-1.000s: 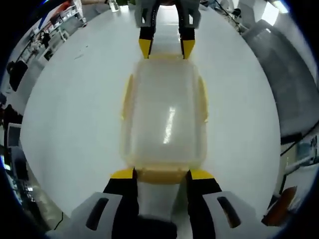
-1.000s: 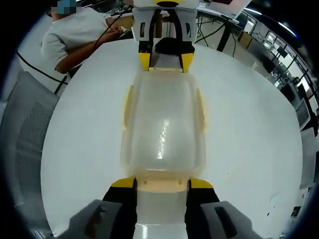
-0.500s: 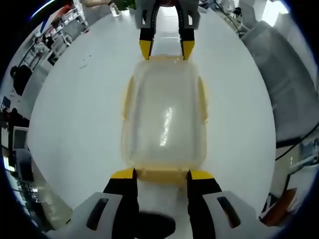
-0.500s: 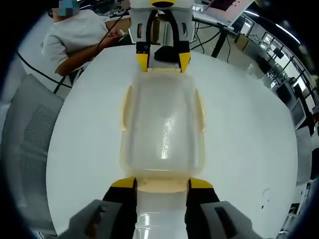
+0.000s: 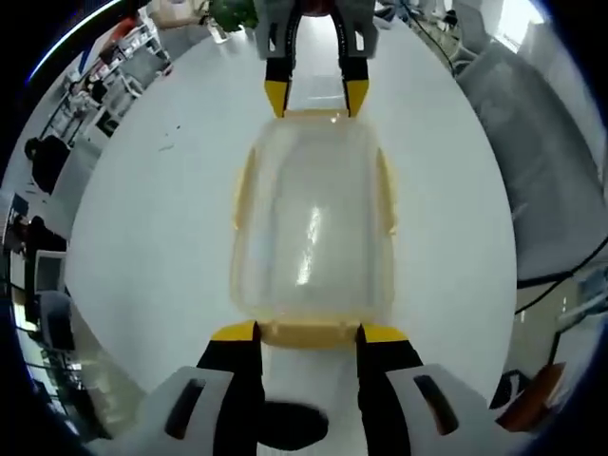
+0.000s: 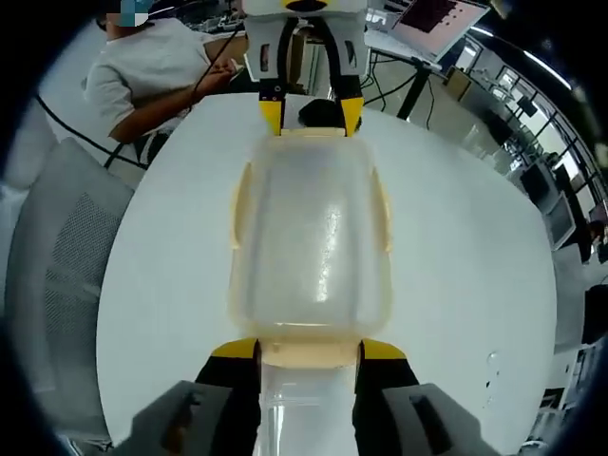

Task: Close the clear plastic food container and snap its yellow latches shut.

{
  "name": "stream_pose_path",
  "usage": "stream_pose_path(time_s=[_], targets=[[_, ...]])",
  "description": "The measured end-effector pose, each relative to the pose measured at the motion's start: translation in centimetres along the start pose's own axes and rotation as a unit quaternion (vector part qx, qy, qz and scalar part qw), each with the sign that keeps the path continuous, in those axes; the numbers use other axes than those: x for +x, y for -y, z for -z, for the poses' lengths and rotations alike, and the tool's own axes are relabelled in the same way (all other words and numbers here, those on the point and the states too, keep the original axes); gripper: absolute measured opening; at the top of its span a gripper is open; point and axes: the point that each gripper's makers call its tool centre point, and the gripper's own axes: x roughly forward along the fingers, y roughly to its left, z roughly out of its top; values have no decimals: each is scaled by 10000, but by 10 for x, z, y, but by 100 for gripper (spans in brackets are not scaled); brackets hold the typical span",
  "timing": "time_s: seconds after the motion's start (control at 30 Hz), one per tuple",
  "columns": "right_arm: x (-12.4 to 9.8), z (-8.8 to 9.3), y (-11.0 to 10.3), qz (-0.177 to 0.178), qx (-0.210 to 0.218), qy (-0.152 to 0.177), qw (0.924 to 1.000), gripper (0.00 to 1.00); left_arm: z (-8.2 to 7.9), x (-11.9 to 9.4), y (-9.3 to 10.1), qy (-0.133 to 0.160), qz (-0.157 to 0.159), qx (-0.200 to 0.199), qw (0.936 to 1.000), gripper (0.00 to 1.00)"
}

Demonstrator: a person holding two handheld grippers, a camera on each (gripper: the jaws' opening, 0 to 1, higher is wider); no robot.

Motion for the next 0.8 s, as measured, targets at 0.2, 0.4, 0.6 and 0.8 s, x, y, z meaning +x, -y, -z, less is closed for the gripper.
stream_pose_path(time_s=[0.2,0.4,0.6,0.8], targets=[[-12,6,-2,108,-37,-18,9999,35,-13,-6,-1,4,-83,56,9999,36],[-23,15,-1,173,-20,-4,9998,35,-26,-9,-1,21,-148,89,9998,36],[-30,26,-2,227,-43,-34,9997,35,-40,-9,1,42,-184,133,9997,36],[-38,40,-5,250,-5,-53,9997,35,-55,-7,1,71,-202,189,9996,36]])
